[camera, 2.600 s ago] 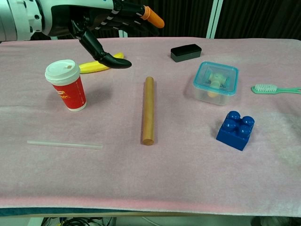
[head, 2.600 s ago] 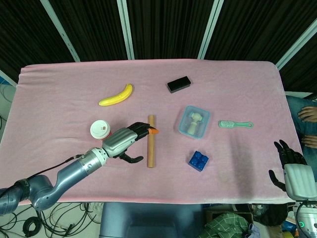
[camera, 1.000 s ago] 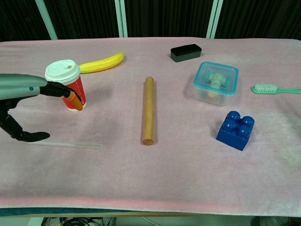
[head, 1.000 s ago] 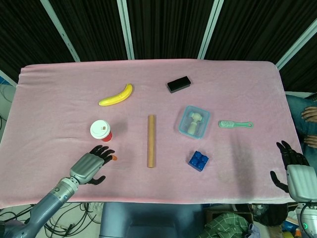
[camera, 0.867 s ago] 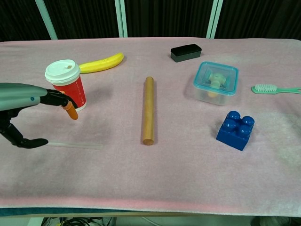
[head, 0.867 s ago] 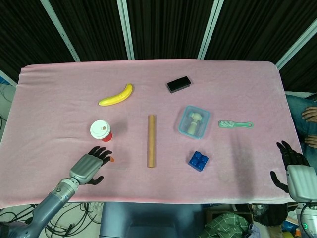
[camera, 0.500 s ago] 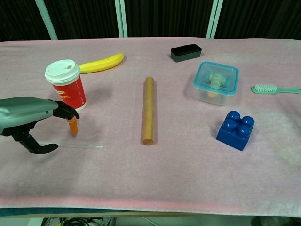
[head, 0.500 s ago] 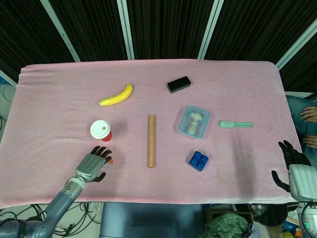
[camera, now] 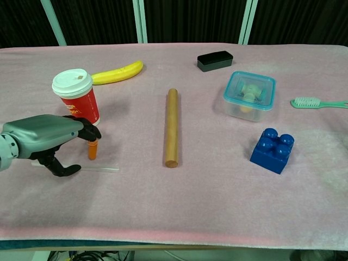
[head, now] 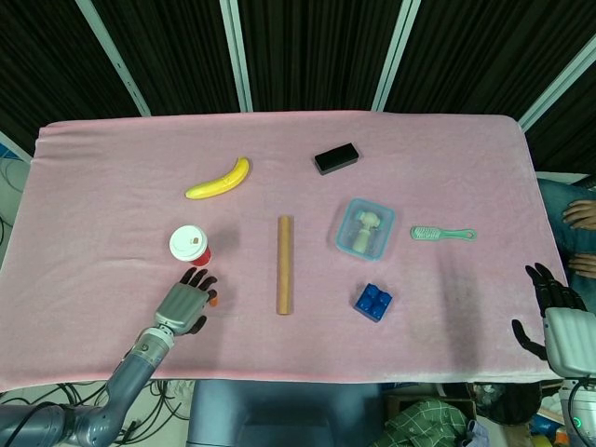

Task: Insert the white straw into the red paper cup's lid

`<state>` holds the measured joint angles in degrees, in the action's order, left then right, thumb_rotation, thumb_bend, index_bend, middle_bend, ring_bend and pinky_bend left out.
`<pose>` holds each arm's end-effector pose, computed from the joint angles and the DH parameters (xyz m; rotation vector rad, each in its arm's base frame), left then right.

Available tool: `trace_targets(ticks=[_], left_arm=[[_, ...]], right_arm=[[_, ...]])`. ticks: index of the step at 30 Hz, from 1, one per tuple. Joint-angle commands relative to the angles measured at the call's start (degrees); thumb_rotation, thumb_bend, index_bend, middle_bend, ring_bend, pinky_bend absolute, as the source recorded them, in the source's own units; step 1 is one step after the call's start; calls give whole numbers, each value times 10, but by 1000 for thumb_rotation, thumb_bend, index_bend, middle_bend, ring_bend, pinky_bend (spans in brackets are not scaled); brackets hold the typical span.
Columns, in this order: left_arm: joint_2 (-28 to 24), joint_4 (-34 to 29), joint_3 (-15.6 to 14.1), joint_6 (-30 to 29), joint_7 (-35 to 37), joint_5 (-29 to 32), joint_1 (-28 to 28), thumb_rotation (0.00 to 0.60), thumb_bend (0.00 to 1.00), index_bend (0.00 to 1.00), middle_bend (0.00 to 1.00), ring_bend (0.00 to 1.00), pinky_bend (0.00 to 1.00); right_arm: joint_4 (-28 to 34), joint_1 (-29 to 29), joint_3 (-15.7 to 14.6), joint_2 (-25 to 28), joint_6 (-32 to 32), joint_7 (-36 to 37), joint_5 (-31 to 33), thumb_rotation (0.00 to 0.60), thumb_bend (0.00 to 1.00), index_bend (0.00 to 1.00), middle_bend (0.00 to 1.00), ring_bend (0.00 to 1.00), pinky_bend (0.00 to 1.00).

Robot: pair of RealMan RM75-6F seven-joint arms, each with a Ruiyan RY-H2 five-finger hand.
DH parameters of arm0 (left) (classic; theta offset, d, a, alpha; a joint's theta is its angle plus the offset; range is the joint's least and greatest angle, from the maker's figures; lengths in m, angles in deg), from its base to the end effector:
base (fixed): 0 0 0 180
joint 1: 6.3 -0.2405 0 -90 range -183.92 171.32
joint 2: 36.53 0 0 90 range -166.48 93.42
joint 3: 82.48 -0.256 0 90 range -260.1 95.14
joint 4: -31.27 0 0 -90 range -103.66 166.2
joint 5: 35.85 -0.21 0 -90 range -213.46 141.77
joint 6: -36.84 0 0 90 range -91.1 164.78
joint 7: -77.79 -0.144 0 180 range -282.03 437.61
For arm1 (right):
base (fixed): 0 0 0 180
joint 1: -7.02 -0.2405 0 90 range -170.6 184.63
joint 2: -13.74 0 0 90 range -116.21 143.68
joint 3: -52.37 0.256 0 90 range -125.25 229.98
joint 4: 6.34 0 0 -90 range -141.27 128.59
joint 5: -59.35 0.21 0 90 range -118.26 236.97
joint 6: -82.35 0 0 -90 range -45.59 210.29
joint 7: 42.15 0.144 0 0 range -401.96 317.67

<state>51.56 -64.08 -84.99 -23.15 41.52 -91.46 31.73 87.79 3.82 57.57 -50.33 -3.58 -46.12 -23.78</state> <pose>-0.1881 0.2617 -0.0409 -2.0093 -0.9595 -0.5903 -0.3124 -0.1798 0.1668 1.3111 -0.8737 0.8677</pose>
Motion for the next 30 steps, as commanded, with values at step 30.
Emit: trace_targets(ticks=[30], left_arm=[[39, 33, -5, -32, -30, -60, -25, 600, 408, 506, 153, 21, 37]], right_arm=[[2, -1, 1, 0, 5, 2, 5, 600, 264, 67, 45, 172, 200]])
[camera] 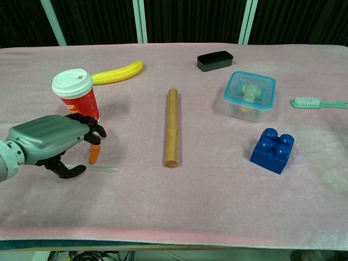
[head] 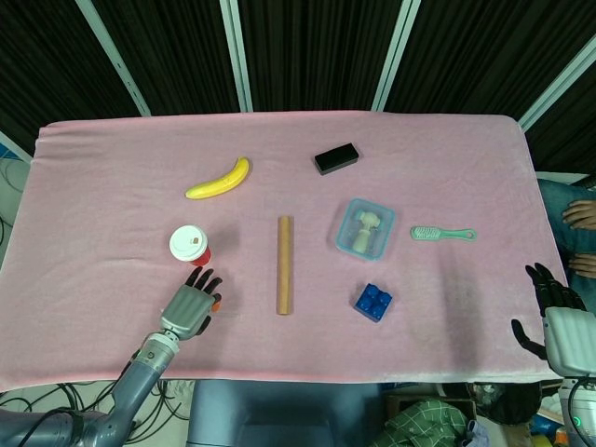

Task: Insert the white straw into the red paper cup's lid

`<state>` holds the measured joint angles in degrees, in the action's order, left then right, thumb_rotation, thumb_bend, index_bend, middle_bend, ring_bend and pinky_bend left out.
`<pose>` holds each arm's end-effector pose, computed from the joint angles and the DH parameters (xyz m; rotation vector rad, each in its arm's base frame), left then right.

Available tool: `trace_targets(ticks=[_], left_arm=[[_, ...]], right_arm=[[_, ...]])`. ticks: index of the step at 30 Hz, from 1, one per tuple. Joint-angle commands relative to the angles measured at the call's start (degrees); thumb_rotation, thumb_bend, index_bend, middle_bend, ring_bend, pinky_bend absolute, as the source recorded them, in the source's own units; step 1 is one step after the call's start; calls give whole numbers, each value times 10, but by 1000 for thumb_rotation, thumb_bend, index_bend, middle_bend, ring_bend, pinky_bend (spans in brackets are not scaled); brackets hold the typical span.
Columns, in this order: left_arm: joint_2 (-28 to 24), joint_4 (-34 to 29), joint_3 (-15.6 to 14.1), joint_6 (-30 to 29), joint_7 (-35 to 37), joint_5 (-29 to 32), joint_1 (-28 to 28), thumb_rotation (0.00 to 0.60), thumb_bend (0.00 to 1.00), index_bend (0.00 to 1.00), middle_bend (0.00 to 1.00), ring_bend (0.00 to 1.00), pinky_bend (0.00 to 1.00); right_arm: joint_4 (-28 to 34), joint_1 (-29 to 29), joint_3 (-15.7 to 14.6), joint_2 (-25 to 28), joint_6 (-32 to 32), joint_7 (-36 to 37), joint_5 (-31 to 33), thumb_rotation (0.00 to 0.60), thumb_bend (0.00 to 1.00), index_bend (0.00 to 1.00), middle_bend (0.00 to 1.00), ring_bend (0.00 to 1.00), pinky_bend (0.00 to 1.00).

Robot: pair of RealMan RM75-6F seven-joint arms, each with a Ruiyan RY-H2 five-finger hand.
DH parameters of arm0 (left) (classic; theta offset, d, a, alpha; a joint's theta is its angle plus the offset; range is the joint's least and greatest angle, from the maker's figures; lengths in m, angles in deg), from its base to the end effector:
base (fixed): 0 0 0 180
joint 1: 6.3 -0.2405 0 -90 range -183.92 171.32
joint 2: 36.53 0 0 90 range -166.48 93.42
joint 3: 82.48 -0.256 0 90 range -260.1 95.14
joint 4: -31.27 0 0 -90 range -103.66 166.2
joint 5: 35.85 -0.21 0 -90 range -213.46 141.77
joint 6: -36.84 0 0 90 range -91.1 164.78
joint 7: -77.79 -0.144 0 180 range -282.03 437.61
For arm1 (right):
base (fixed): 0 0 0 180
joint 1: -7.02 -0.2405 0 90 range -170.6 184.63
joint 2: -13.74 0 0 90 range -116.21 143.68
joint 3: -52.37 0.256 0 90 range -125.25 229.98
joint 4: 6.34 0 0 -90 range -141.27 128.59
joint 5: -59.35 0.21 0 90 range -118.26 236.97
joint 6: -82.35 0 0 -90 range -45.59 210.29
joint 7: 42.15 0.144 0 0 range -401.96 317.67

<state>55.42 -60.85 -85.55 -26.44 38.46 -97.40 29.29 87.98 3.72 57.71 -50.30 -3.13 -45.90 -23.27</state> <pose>-0.1847 0.2528 -0.0523 -2.0193 -0.8324 -0.6273 -0.3128 -0.1807 0.1664 1.3059 -0.8857 0.8669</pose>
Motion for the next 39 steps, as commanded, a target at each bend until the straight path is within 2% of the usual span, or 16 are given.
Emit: trace_targets(ticks=[1, 39], left_arm=[[1, 0, 1, 1, 0, -2, -1, 600, 408, 509, 155, 21, 37], [7, 14, 5, 14, -10, -10, -17, 600, 412, 549, 167, 21, 36]], right_arm=[[0, 0, 0, 0, 0, 0, 1, 600, 264, 67, 45, 172, 200], [2, -1, 1, 0, 4, -1, 4, 600, 264, 67, 46, 172, 200]])
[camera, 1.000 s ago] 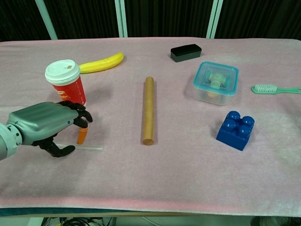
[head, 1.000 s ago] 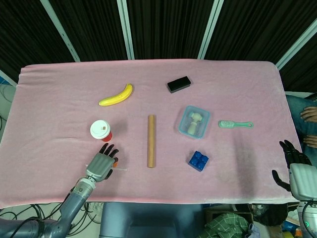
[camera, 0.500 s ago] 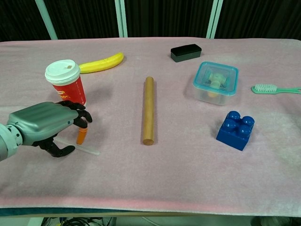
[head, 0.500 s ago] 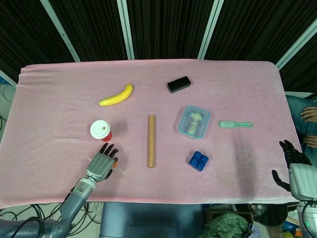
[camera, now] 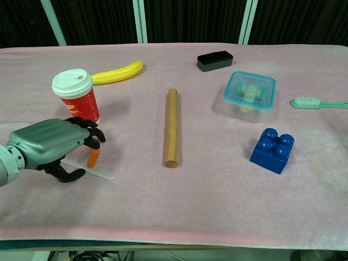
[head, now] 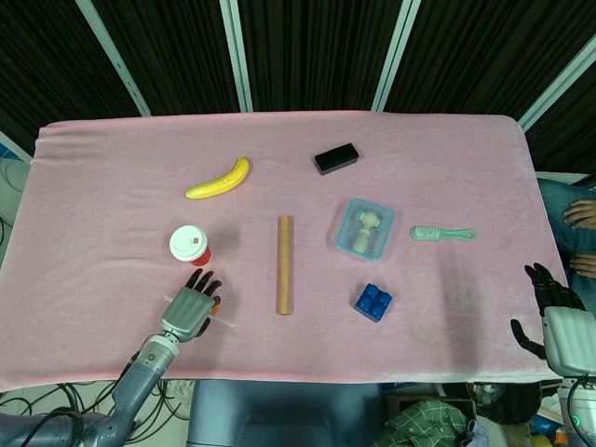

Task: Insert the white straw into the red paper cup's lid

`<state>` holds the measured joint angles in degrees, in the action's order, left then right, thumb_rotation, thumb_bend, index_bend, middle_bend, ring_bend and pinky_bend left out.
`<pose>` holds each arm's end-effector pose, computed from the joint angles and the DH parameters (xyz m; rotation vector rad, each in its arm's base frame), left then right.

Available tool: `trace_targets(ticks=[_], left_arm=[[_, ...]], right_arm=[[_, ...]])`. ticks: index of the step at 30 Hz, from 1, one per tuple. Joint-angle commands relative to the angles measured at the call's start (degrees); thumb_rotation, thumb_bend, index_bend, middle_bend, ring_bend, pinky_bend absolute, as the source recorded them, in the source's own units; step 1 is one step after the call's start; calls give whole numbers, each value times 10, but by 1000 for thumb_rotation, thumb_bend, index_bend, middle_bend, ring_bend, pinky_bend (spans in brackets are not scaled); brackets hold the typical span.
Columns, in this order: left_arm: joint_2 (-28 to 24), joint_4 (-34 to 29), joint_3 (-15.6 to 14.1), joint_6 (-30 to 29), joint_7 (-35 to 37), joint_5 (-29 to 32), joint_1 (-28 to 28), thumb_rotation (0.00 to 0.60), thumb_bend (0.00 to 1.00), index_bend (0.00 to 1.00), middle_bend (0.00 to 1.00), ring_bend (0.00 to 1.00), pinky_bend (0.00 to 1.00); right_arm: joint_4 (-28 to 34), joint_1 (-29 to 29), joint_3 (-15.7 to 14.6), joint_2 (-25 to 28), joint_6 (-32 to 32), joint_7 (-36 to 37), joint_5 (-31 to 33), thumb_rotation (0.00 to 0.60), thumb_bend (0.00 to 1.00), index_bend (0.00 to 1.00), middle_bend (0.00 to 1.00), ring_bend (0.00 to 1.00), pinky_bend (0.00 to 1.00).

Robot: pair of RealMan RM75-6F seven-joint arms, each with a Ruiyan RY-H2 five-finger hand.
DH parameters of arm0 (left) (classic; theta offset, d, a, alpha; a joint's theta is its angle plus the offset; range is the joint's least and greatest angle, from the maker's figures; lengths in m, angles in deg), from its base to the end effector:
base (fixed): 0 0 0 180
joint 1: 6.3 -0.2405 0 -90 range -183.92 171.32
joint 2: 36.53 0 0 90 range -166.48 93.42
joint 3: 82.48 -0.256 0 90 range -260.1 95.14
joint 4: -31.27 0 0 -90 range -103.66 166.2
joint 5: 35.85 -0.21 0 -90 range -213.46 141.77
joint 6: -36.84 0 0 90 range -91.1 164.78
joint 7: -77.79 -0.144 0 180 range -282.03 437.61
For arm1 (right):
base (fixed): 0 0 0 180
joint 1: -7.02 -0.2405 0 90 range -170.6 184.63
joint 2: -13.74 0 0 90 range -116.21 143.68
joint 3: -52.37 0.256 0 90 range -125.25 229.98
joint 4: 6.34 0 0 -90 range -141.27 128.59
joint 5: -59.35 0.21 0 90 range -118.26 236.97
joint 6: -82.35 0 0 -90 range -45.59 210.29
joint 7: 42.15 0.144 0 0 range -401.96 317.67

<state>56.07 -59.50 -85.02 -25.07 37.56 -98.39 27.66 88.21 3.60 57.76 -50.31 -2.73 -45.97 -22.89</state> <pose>-0.1909 0.2494 -0.0566 -2.0277 -0.8254 -0.6039 -0.3128 -0.1815 0.1655 1.3046 -0.8945 0.8640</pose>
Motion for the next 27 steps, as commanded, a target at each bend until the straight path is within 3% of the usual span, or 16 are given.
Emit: trace_targets(ticks=[1, 15, 27], left_arm=[[0, 1, 0, 1, -1, 1, -1, 600, 412, 552, 167, 21, 36], [0, -1, 5, -1, -2, -6, -3, 600, 419, 593, 183, 21, 37], [-18, -47, 36, -11, 47, -11, -7, 600, 436, 609, 202, 21, 37]], right_arm=[[0, 0, 0, 0, 0, 0, 0, 600, 264, 67, 46, 172, 200], [0, -1, 1, -1, 0, -1, 1, 600, 263, 68, 46, 176, 200], [1, 0, 1, -1, 0, -1, 2, 600, 263, 69, 46, 176, 200]])
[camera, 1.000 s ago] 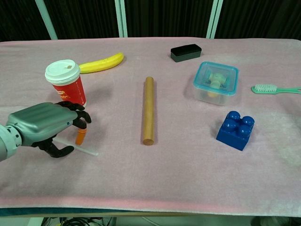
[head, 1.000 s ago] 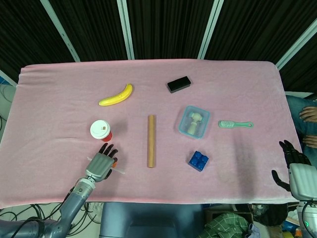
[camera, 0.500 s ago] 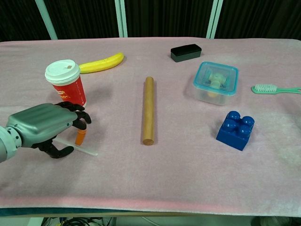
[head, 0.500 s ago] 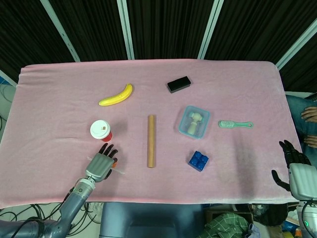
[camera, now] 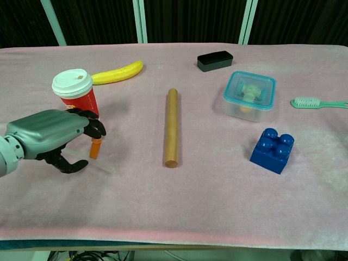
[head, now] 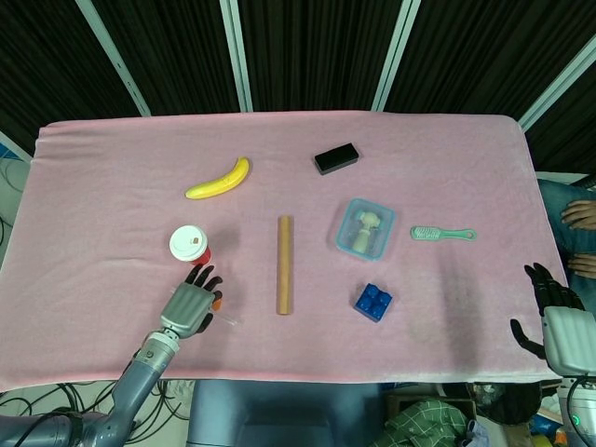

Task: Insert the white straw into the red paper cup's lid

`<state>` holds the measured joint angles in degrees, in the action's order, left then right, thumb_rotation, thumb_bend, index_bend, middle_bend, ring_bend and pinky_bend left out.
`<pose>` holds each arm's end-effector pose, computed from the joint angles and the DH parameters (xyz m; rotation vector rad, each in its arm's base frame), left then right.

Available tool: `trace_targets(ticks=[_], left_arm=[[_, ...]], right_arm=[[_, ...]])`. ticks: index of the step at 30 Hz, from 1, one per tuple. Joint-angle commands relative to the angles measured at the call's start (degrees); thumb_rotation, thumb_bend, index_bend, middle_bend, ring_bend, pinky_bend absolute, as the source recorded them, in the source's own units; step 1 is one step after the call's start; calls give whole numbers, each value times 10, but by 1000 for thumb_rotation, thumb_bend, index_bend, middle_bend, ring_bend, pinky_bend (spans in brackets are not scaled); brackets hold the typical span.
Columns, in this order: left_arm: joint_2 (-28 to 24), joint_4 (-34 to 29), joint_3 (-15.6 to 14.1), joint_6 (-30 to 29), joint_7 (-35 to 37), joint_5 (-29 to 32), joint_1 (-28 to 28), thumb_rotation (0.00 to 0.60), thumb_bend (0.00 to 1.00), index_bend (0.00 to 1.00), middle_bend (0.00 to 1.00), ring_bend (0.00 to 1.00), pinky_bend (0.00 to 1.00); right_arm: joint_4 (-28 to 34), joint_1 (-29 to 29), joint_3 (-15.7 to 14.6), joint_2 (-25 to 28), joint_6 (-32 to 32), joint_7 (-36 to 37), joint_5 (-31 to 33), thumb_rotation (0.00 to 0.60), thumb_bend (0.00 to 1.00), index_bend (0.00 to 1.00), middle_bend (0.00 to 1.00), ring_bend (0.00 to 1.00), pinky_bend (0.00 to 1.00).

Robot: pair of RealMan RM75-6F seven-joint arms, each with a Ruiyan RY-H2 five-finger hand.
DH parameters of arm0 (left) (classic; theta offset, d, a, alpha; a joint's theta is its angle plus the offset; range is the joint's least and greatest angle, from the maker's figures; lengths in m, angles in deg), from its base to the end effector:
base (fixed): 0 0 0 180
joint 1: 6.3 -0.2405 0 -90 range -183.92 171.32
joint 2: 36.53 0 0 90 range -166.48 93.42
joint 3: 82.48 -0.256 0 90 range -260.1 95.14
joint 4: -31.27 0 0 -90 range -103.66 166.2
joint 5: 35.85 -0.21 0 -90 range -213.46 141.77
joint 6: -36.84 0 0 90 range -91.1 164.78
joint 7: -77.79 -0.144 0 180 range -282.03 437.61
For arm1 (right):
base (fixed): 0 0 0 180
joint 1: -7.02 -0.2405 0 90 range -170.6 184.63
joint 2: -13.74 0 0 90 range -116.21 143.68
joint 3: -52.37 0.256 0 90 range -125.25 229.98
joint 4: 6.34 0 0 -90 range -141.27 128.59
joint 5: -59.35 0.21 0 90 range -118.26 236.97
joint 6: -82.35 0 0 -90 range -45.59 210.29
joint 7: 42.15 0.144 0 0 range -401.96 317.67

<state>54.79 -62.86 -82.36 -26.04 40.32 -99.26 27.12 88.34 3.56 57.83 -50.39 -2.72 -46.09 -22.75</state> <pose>-0.1760 0.2541 -0.0450 -1.9717 -0.8918 -0.7052 -0.3124 -0.1819 0.1651 1.3022 -0.8959 0.8651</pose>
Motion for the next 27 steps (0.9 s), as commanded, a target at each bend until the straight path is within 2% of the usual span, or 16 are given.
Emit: trace_targets(ticks=[1, 6, 13, 16, 18, 27], left_arm=[[-7, -18, 13, -1, 28, -4, -2, 600, 436, 609, 204, 21, 37], [-13, -37, 28, 5, 60, -7, 2, 600, 436, 606, 206, 21, 37], [-21, -62, 61, 52, 119, 16, 22, 600, 436, 604, 204, 21, 37], [-24, -72, 85, 96, 172, 29, 41, 600, 436, 602, 203, 21, 37], [-27, -81, 105, 112, 204, 40, 50, 600, 436, 602, 203, 21, 37], [-33, -85, 164, 179, 308, 87, 86, 600, 436, 604, 205, 21, 41]], right_arm=[[0, 0, 1, 0, 0, 0, 1, 600, 264, 69, 46, 176, 200], [1, 0, 1, 0, -1, 0, 1, 600, 263, 69, 46, 176, 200], [1, 0, 0, 0, -1, -1, 1, 600, 264, 69, 46, 176, 200], [1, 0, 1, 0, 0, -1, 2, 600, 264, 69, 46, 176, 200], [2, 0, 0, 0, 1, 0, 2, 600, 263, 69, 46, 176, 200], [2, 0, 0, 0, 0, -3, 1, 600, 264, 68, 46, 176, 200]])
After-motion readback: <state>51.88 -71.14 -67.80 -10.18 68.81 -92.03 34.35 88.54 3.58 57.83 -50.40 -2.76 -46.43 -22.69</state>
